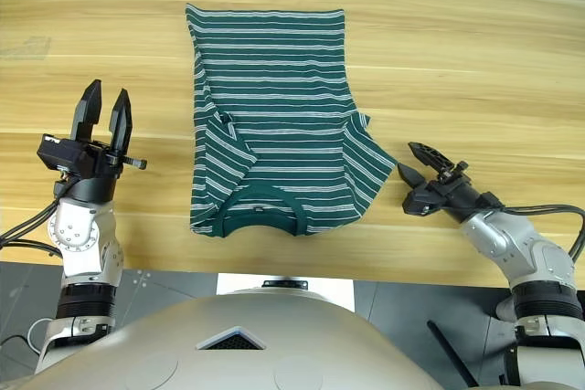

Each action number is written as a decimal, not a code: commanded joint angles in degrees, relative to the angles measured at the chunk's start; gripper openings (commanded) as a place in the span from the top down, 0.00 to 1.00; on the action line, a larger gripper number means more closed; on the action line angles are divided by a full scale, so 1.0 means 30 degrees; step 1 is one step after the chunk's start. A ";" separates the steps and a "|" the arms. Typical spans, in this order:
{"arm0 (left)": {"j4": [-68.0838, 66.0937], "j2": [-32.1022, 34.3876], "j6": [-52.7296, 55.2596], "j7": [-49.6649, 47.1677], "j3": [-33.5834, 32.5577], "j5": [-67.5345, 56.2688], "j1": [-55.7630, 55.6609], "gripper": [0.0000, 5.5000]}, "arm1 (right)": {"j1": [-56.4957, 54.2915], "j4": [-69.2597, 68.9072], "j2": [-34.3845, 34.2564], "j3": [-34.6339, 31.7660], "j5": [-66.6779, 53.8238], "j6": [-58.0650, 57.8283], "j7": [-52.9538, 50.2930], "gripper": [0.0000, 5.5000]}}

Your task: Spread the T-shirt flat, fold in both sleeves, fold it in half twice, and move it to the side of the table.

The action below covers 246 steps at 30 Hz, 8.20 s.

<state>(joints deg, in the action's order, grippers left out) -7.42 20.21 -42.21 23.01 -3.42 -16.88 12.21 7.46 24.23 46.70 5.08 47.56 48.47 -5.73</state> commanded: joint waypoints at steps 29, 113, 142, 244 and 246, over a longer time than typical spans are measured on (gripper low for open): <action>0.0853 -0.1385 0.1577 0.0974 0.0049 0.0443 -0.0204 0.71 | -0.1738 0.0900 0.1524 0.5815 0.1965 -0.0617 -0.2363 0.52; -0.5902 -0.3494 -0.0297 0.3469 0.0599 0.0647 -0.3265 0.71 | -0.3613 0.4651 -0.1918 1.0963 -0.3357 0.2635 0.6098 1.00; -0.6297 -0.3329 -0.0103 0.4367 0.1236 0.0564 -0.3914 0.71 | -0.5321 0.2052 -0.1455 1.1120 -0.6882 0.2423 0.5269 0.62; -0.4173 1.0180 -0.7187 -0.0425 0.9419 1.6053 -0.2750 1.00 | -0.9442 0.1929 0.2294 1.6923 1.1570 0.2468 -1.4036 0.98; -0.4397 1.0023 -0.7297 -0.0379 0.9479 1.5998 -0.2954 1.00 | -0.9503 0.2001 0.2260 1.6902 1.1510 0.2380 -1.4024 0.99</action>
<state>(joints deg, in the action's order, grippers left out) -17.92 52.98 -66.16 20.30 22.31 28.46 2.76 -22.64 25.72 55.85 54.23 77.78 61.40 -53.00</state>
